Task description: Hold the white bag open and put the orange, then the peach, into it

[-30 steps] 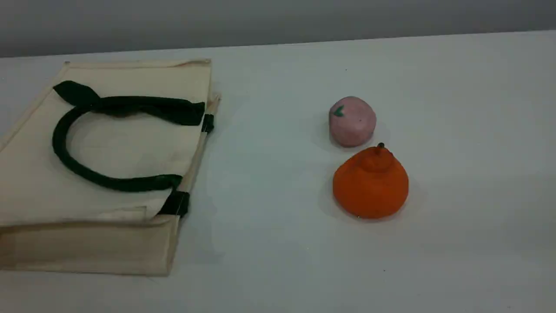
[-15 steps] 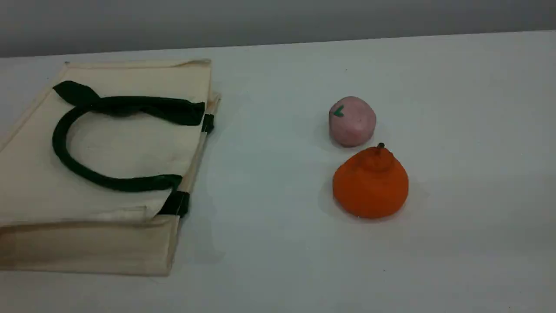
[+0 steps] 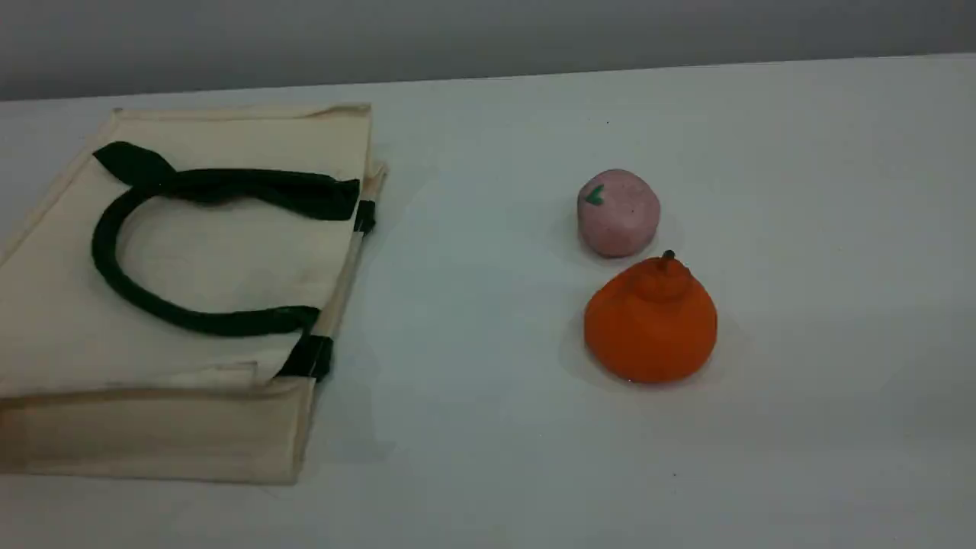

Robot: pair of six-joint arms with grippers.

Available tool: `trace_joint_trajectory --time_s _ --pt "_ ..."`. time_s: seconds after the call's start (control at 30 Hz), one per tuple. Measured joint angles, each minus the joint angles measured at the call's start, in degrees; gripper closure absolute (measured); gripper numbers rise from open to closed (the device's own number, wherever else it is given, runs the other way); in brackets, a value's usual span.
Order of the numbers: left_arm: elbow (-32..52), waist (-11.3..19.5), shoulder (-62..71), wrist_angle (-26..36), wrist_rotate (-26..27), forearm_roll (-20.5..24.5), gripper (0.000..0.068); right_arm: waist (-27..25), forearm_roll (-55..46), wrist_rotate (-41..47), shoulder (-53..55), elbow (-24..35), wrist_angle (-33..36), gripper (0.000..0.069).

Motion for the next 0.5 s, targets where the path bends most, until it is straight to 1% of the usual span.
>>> trace_joint_trajectory --time_s 0.23,0.33,0.4,0.5 --pt "0.00 -0.13 0.00 0.00 0.00 0.00 0.0240 0.00 1.67 0.04 0.00 0.00 0.00 0.0157" --pt "0.00 -1.53 0.00 -0.30 0.00 0.00 0.0240 0.00 1.81 0.04 0.00 0.00 0.00 0.0157" --pt "0.00 -1.83 0.00 -0.30 -0.20 0.13 0.0240 0.00 2.13 0.34 0.00 0.00 -0.06 0.0157" --pt "-0.13 -1.83 0.05 -0.96 -2.63 0.37 0.0240 0.00 3.17 0.68 0.00 0.00 -0.45 0.0157"
